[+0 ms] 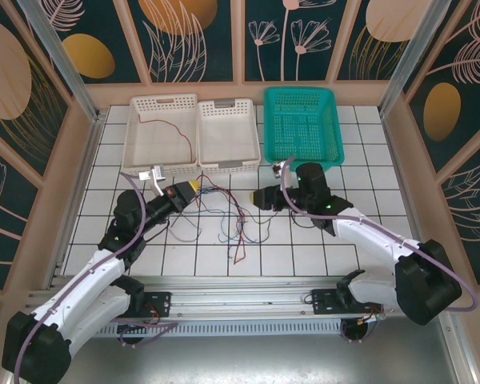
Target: Untangle the cables
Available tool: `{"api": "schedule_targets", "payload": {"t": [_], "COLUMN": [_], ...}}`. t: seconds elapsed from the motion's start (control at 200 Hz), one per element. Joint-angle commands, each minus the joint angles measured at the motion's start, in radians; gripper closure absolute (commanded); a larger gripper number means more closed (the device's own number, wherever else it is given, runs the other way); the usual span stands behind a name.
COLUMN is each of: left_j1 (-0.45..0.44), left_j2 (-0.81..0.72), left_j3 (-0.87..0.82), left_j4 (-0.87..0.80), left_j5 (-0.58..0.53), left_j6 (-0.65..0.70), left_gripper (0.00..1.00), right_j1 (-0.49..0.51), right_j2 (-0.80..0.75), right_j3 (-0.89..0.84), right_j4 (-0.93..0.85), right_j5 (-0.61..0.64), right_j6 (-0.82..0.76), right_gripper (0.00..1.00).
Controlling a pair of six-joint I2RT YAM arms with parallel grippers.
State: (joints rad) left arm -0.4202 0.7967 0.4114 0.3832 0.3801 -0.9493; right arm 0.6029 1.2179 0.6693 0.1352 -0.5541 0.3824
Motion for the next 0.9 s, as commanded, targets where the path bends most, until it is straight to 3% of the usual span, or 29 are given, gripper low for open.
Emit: {"api": "schedule_targets", "payload": {"t": [0.0,0.27,0.756,0.821,0.896], "left_j1": [-0.004,-0.003,-0.004,-0.005,-0.004], "left_j2": [-0.044,-0.13,-0.123,-0.124,-0.129], "left_j3": [0.036,0.095,0.133,0.139,0.15], "left_j4": [0.017,0.03,0.11,0.111,0.107], "left_j5": [-0.012,-0.043,-0.044,-0.044,-0.046], "left_j6": [-0.036,-0.078,-0.132,-0.134,-0.133], "left_gripper": [1.0,1.0,1.0,1.0,1.0], "right_j1": [0.073,0.148,0.234,0.243,0.247], "right_j2": [0.013,0.143,0.362,0.382,0.401], "right_j3": [0.019,0.012,0.046,0.056,0.069], "right_j4": [0.037,0.066,0.163,0.165,0.157], "right_j5": [0.008,0.12,0.259,0.286,0.314], "right_j6": [-0.059,-0.062,-0.039,-0.036,-0.034], "right_gripper": [0.52,0.54,0.62,0.66,0.82]}}
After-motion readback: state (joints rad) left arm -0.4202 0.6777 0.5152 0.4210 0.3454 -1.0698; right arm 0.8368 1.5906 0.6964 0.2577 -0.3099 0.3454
